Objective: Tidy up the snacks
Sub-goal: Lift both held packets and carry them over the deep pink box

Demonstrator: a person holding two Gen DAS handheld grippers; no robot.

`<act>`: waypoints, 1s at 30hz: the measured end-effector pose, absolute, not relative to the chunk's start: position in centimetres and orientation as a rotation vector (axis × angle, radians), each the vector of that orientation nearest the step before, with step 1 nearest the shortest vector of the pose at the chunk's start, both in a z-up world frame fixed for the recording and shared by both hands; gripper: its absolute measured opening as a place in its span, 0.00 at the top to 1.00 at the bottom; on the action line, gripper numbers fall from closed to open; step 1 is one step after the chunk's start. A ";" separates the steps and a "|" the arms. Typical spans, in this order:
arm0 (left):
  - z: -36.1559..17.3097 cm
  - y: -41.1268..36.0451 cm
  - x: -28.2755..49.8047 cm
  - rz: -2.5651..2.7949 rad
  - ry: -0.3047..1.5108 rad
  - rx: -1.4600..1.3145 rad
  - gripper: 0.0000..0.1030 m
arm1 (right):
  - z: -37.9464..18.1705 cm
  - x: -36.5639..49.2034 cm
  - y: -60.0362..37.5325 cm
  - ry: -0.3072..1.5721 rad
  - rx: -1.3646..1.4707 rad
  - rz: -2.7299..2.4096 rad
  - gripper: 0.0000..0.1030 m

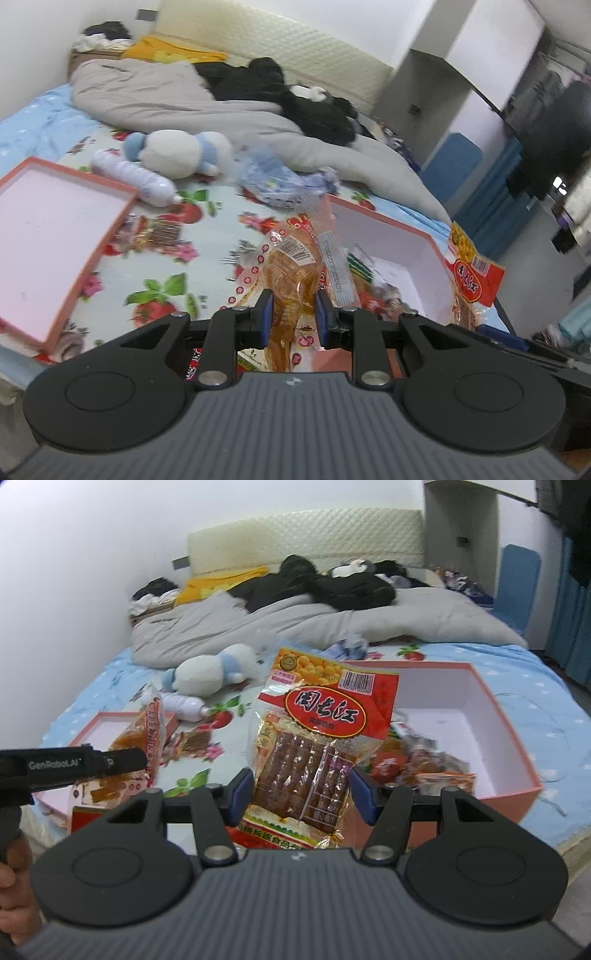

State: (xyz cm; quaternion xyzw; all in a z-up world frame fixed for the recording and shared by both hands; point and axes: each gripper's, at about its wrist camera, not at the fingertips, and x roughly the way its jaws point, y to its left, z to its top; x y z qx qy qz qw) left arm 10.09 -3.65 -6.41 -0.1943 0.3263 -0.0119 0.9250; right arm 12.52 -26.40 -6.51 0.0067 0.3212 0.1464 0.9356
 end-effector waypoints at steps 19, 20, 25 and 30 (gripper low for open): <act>-7.5 -13.6 16.1 -0.243 0.749 -0.322 0.74 | -8.0 14.6 -33.5 0.710 0.081 0.144 0.42; -7.7 -13.9 16.8 -0.246 0.757 -0.320 0.74 | -8.2 15.1 -33.8 0.716 0.083 0.142 0.42; -9.2 -15.7 21.7 -0.261 0.809 -0.318 0.74 | -9.4 18.8 -35.2 0.746 0.092 0.134 0.42; -10.7 -17.8 27.0 -0.289 0.847 -0.294 0.74 | -10.7 22.8 -36.5 0.765 0.091 0.110 0.42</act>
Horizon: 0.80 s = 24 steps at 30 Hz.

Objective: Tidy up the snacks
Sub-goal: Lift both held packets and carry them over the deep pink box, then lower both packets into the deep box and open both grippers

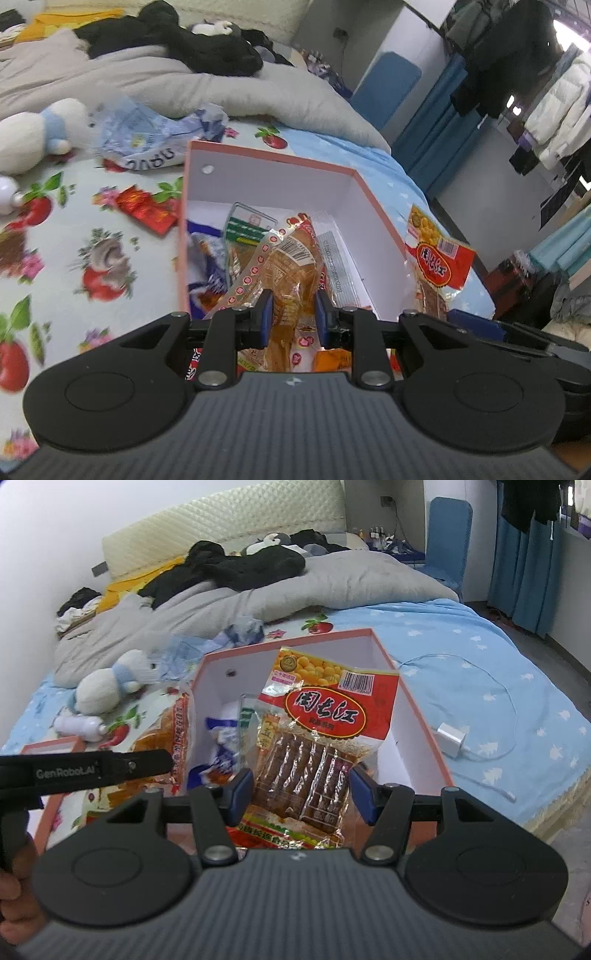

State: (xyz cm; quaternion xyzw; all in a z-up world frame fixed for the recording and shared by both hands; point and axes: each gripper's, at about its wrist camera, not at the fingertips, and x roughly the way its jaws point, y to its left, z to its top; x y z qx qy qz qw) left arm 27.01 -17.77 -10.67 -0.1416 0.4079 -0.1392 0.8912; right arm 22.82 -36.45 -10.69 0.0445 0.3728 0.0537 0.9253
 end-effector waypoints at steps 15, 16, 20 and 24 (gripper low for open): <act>-17.1 -21.2 38.9 -0.331 0.972 -0.233 0.72 | -16.7 31.6 -39.3 0.881 0.146 0.098 0.40; -17.5 -21.3 39.1 -0.333 0.979 -0.228 0.72 | -16.9 32.0 -39.4 0.887 0.143 0.101 0.40; -18.5 -21.5 39.8 -0.334 0.999 -0.215 0.70 | -17.8 32.7 -39.8 0.911 0.143 0.117 0.40; -18.0 -21.2 39.5 -0.317 0.997 -0.192 0.48 | -17.7 32.8 -40.0 0.919 0.147 0.110 0.38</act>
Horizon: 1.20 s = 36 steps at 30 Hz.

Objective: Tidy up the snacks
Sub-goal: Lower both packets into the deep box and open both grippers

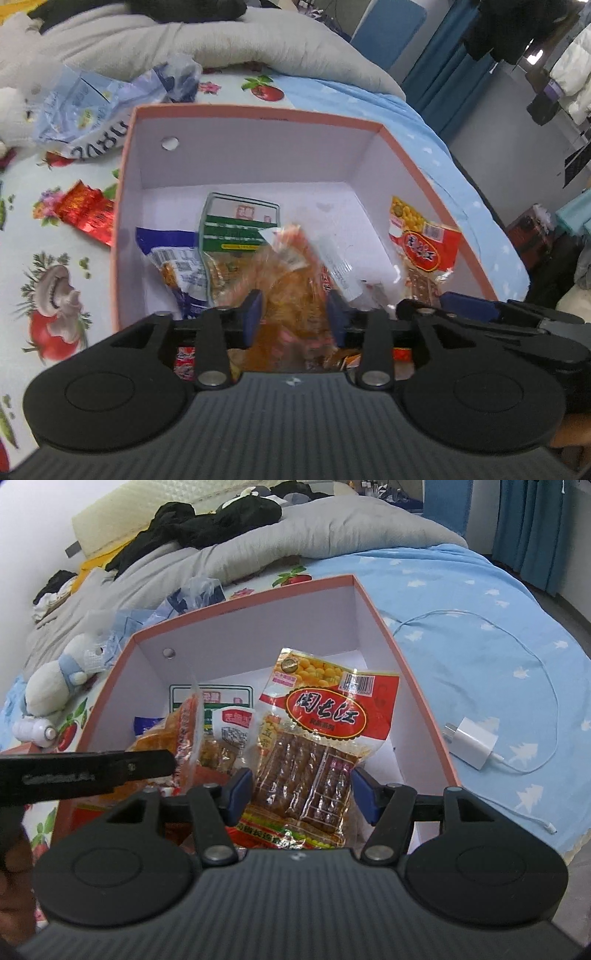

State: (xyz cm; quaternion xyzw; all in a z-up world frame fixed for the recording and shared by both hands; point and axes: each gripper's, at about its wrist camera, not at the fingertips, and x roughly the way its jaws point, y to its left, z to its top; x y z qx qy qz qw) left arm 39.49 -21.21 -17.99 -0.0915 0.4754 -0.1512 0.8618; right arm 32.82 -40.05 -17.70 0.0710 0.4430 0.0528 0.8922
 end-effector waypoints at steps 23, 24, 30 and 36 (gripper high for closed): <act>-7.1 -16.7 25.0 -0.301 0.767 -0.204 0.36 | -9.9 21.8 -37.5 0.762 0.195 0.140 0.22; -6.8 -16.2 24.2 -0.298 0.756 -0.205 0.36 | -9.7 21.1 -37.2 0.755 0.193 0.141 0.22; -5.2 -13.0 18.9 -0.280 0.710 -0.220 0.36 | -8.2 17.4 -35.2 0.708 0.198 0.165 0.22; -4.0 -9.6 14.0 -0.230 0.664 -0.220 0.36 | -7.3 14.8 -32.6 0.675 0.186 0.216 0.22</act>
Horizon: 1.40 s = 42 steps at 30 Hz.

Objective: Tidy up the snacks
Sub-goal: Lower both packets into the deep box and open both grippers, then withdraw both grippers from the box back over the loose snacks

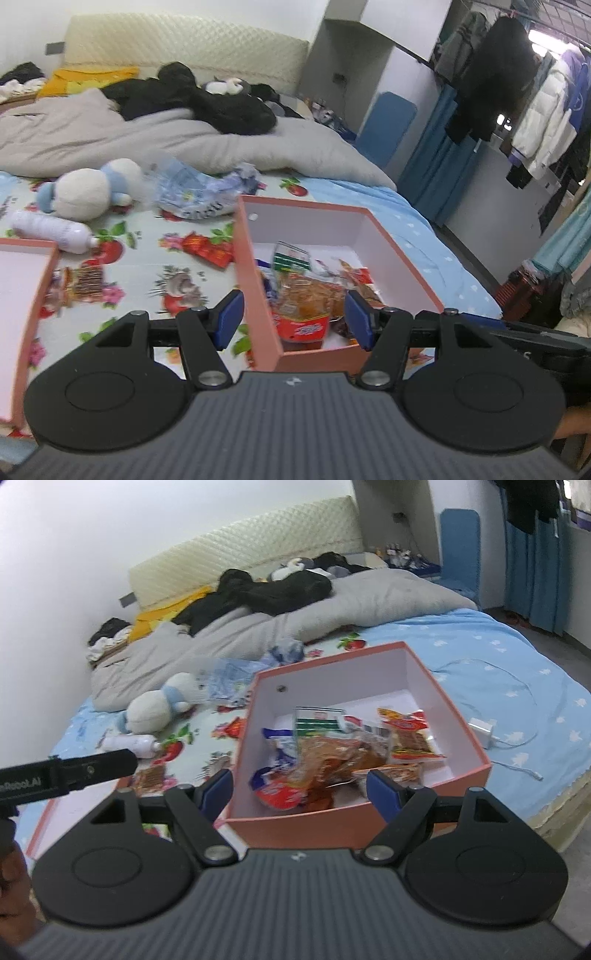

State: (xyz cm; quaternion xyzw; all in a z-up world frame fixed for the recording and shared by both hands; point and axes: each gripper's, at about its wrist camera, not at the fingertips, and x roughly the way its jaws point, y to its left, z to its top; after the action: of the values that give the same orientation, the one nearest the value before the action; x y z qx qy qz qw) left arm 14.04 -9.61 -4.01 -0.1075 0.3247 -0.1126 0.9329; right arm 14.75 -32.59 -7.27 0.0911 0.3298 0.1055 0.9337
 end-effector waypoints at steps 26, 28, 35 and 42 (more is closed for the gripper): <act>-6.3 -0.5 4.8 0.008 0.657 -0.283 0.36 | -8.3 9.5 -23.8 0.689 0.083 0.439 0.22; -6.6 -0.3 5.3 0.015 0.663 -0.289 0.36 | -8.5 9.9 -23.5 0.701 0.089 0.445 0.22; -7.4 0.8 7.4 0.044 0.684 -0.318 0.36 | -8.7 12.3 -22.1 0.716 0.074 0.458 0.22; -8.4 2.4 10.2 0.068 0.711 -0.339 0.36 | -9.1 15.1 -20.4 0.740 0.063 0.472 0.22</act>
State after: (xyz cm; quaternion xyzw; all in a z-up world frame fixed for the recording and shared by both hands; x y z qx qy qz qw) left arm 10.18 2.41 -8.35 -0.1653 0.3463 0.0331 0.9229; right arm 15.09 -20.39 -9.12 0.0306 0.3583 0.2283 0.9048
